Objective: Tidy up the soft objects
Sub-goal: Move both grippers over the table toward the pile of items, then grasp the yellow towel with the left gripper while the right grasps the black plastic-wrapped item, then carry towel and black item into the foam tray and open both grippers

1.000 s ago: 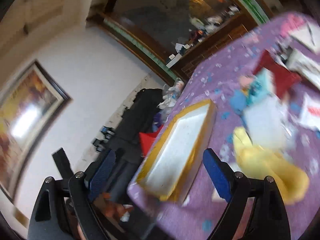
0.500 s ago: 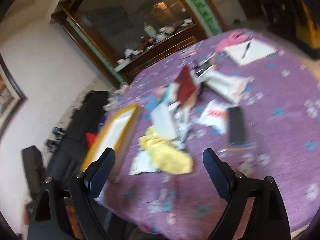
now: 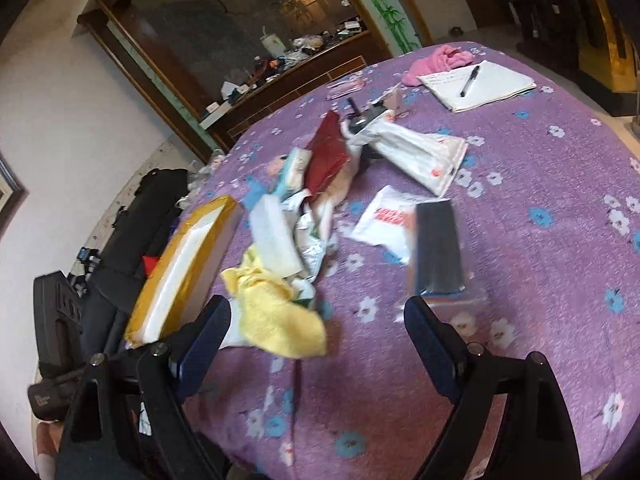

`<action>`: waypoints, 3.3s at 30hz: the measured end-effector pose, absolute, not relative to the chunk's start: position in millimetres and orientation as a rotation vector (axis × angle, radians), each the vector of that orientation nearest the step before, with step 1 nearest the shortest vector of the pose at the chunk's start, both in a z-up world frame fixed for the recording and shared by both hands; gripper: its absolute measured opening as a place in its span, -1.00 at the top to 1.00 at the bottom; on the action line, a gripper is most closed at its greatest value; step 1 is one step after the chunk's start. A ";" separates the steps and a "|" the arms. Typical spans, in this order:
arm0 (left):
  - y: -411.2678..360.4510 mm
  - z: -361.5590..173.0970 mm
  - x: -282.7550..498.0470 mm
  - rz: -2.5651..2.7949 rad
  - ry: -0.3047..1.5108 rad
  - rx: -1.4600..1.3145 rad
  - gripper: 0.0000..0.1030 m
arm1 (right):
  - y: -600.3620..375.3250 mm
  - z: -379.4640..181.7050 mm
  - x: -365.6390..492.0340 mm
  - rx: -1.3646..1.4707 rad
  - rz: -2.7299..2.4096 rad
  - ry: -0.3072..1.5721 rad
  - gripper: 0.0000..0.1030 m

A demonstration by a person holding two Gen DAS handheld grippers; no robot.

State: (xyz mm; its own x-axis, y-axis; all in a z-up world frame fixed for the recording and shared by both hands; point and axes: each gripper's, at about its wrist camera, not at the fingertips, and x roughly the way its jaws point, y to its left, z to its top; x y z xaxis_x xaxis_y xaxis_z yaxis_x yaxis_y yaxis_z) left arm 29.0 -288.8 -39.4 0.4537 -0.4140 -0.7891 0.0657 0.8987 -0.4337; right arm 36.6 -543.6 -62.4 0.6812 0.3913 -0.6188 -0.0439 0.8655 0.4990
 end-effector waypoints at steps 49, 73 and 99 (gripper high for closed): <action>-244.4 -30.3 43.2 -0.653 0.993 -0.710 0.16 | -577.8 -77.3 60.1 0.493 0.032 0.801 0.31; -99.5 -43.4 44.0 -0.108 0.961 -0.378 0.15 | -282.2 -42.6 149.7 0.155 0.693 0.897 0.32; -52.8 -44.3 36.3 -0.099 0.987 -0.650 -0.30 | -282.0 -61.4 144.1 0.220 0.744 0.976 -0.17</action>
State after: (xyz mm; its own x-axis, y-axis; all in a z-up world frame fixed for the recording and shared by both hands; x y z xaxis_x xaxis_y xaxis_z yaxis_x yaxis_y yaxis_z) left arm 36.3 -52.8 -44.3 0.5630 -0.3623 -0.7428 -0.2077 0.8080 -0.5514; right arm 144.1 -282.0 -61.4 0.3392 0.6597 -0.6706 -0.4716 0.7361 0.4855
